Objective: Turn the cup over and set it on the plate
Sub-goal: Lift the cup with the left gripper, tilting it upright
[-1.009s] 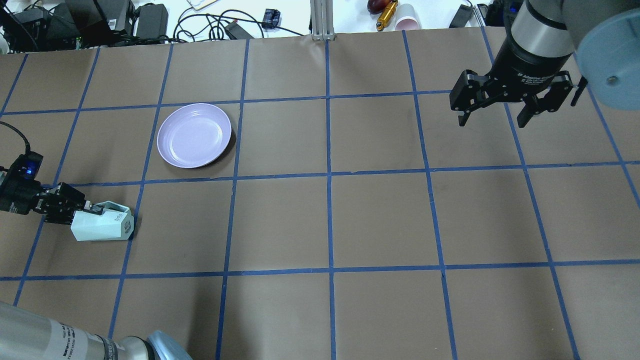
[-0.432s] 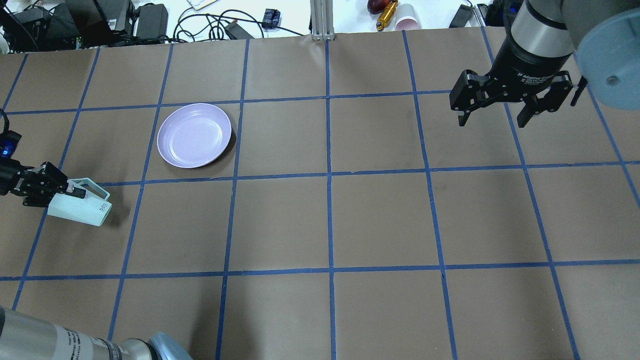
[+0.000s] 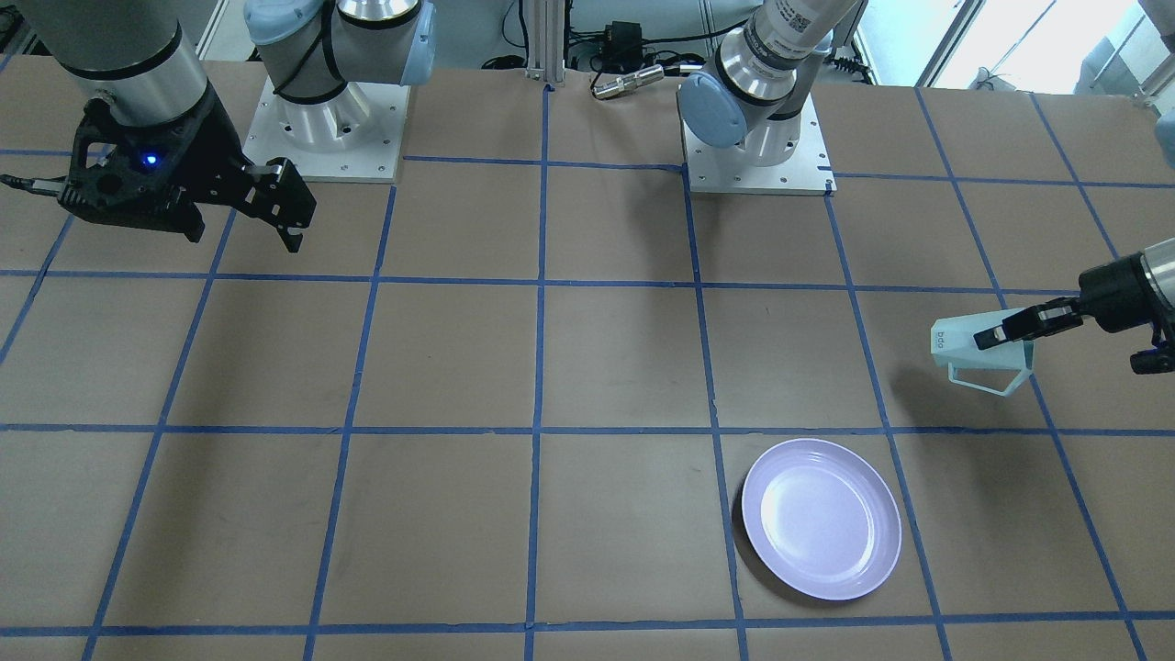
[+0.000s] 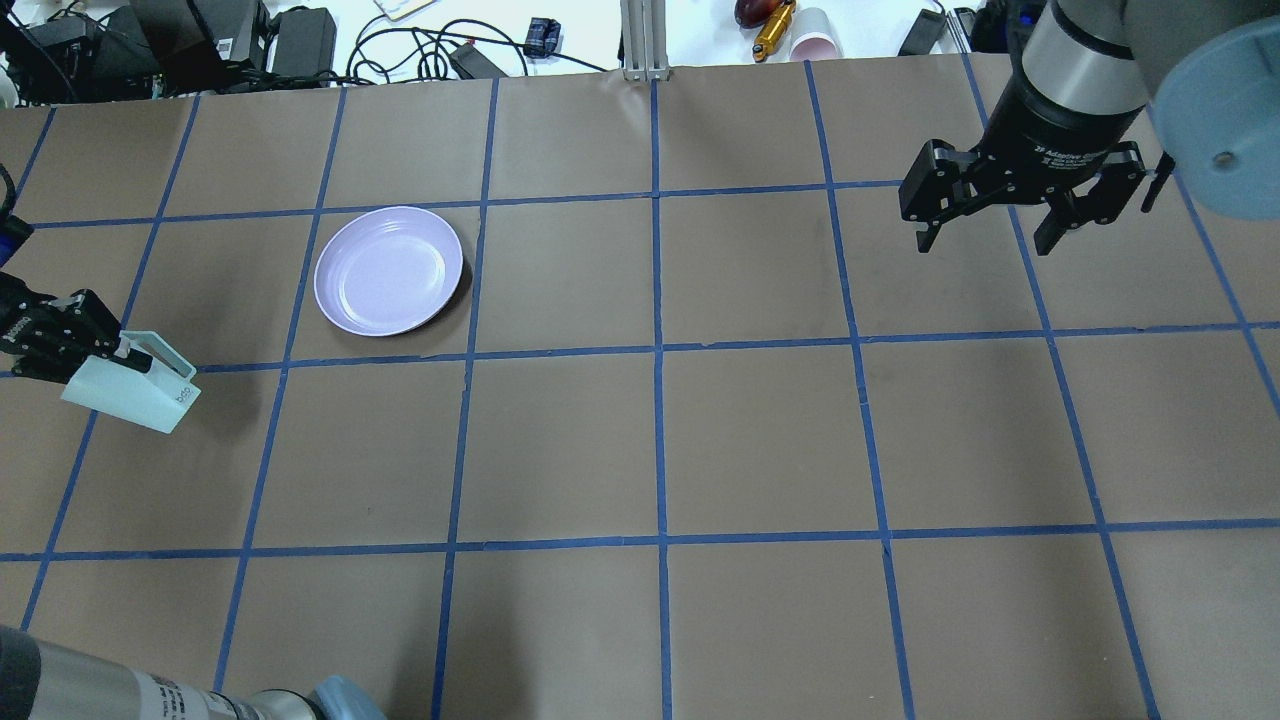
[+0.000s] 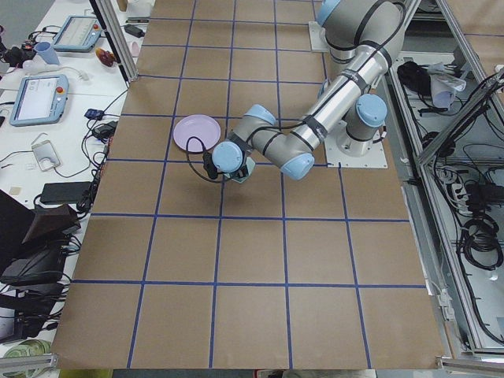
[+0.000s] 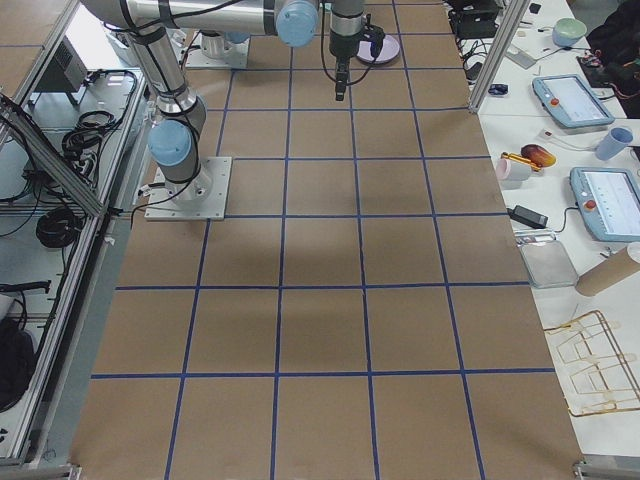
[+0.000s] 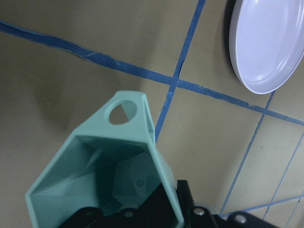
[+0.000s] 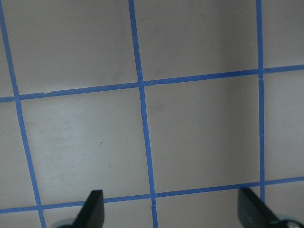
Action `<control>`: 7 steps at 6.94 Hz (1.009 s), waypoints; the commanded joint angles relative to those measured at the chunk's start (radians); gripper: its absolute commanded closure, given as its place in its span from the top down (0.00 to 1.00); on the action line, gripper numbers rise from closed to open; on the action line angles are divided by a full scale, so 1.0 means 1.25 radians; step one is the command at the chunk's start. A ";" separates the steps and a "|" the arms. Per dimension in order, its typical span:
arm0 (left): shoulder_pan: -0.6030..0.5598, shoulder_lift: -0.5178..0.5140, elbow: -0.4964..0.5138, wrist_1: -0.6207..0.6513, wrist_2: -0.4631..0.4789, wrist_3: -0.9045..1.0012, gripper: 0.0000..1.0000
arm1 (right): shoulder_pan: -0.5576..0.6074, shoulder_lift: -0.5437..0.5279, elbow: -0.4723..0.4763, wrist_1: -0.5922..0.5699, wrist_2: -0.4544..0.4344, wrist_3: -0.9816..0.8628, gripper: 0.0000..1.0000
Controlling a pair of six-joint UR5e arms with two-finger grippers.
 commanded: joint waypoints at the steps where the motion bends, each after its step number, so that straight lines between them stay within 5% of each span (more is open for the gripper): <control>1: -0.101 0.030 0.082 0.012 0.088 -0.071 0.00 | 0.000 0.000 0.000 0.000 0.000 0.000 1.00; 4: -0.321 0.027 0.106 0.206 0.223 -0.188 0.00 | 0.000 0.000 0.000 0.000 0.001 0.000 1.00; 7: -0.456 -0.016 0.086 0.355 0.249 -0.342 0.00 | 0.000 0.000 0.000 0.000 0.001 0.000 1.00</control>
